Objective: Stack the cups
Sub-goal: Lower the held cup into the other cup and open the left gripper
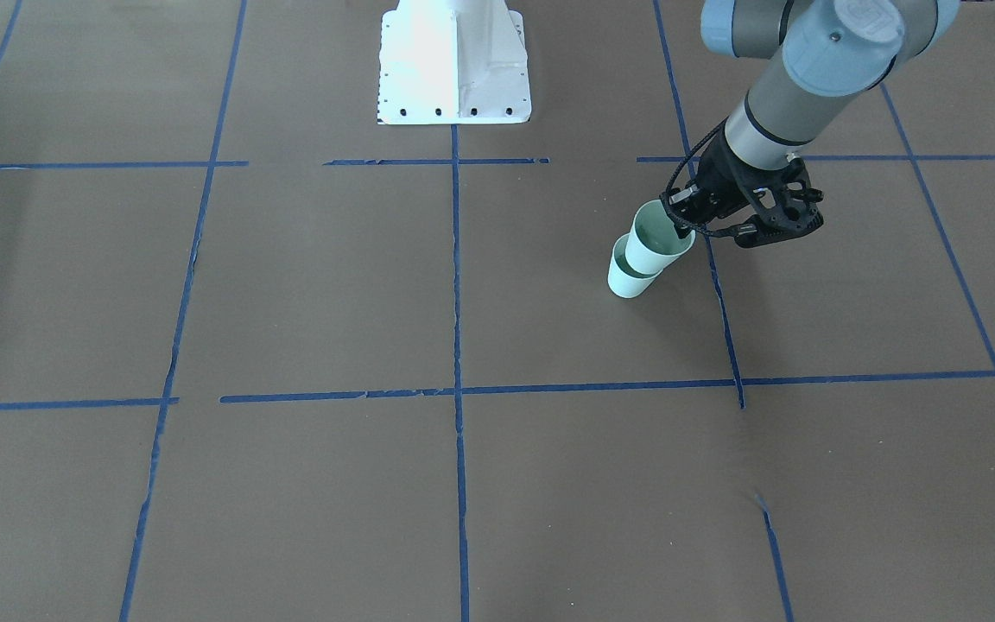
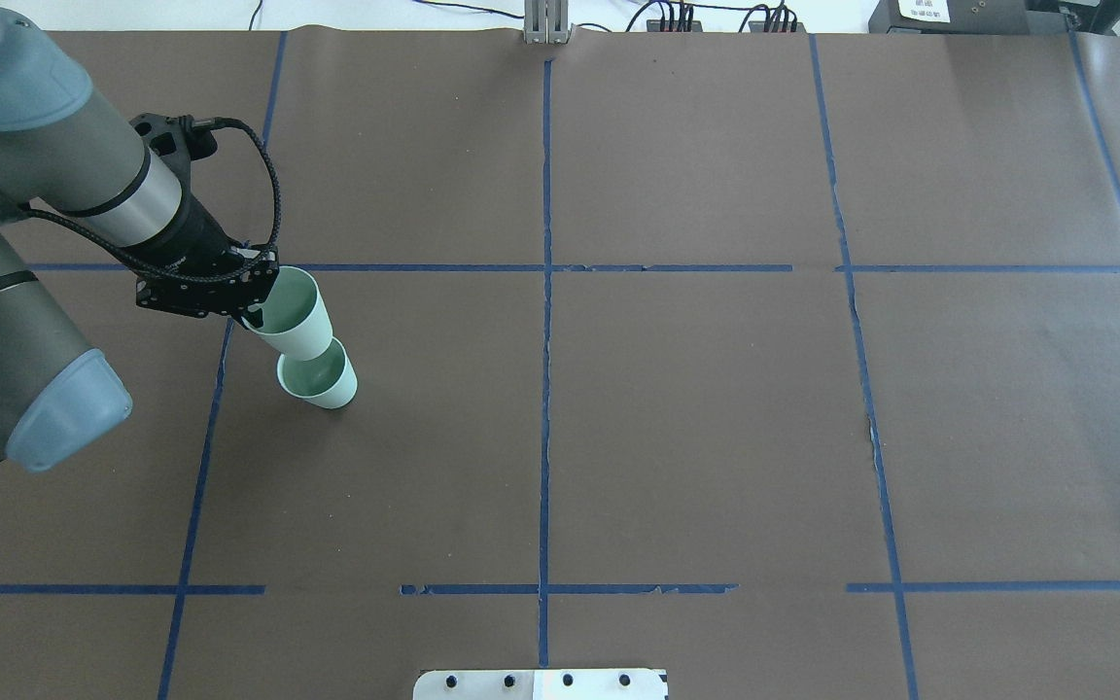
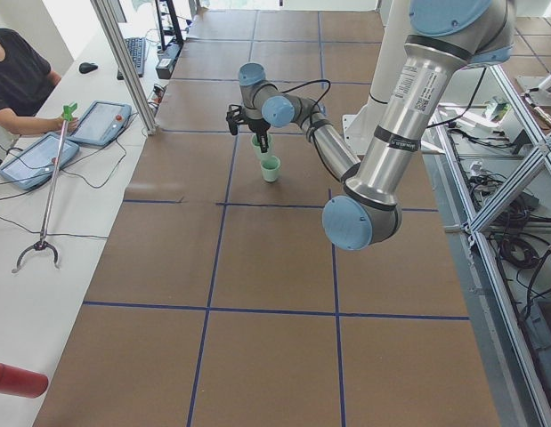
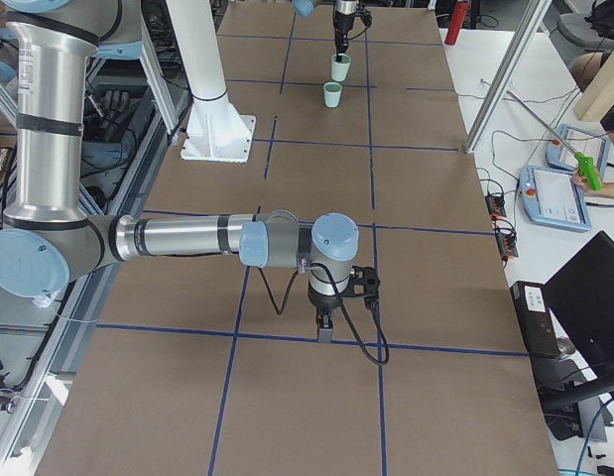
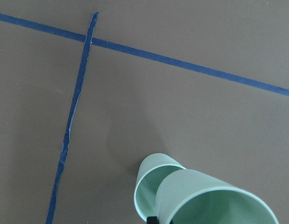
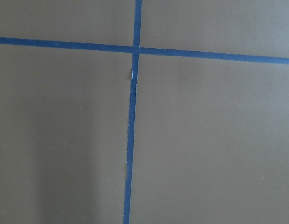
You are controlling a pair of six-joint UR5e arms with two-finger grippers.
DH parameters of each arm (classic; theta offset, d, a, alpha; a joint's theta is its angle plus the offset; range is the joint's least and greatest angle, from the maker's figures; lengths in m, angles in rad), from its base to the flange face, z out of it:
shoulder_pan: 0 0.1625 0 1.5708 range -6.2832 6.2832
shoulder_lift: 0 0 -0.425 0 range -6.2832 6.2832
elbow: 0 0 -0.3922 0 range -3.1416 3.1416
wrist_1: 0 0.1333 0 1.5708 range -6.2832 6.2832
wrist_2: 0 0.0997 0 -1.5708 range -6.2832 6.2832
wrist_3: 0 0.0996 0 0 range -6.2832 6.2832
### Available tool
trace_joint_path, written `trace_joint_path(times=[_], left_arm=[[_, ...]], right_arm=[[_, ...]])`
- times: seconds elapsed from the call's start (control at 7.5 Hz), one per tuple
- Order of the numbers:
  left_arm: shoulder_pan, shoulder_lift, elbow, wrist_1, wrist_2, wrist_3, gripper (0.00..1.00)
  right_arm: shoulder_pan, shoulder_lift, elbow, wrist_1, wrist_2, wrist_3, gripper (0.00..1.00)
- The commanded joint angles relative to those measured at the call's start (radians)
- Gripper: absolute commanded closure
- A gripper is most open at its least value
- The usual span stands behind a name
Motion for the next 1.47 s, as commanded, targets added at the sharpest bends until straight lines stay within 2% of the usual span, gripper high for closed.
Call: trace_joint_path(times=[0.0, 1.2, 1.33], left_arm=[[0.014, 0.005, 0.012, -0.008, 0.008, -0.001, 1.00], [0.037, 0.009, 0.055, -0.033, 0.008, 0.000, 1.00], [0.041, 0.013, 0.062, -0.057, 0.008, 0.005, 0.64]], right_arm=[[0.000, 0.000, 0.001, -0.001, 0.000, -0.001, 0.00], [0.000, 0.000, 0.001, -0.001, 0.000, -0.001, 0.00], [0.000, 0.000, 0.000, 0.001, 0.000, 0.001, 0.00]])
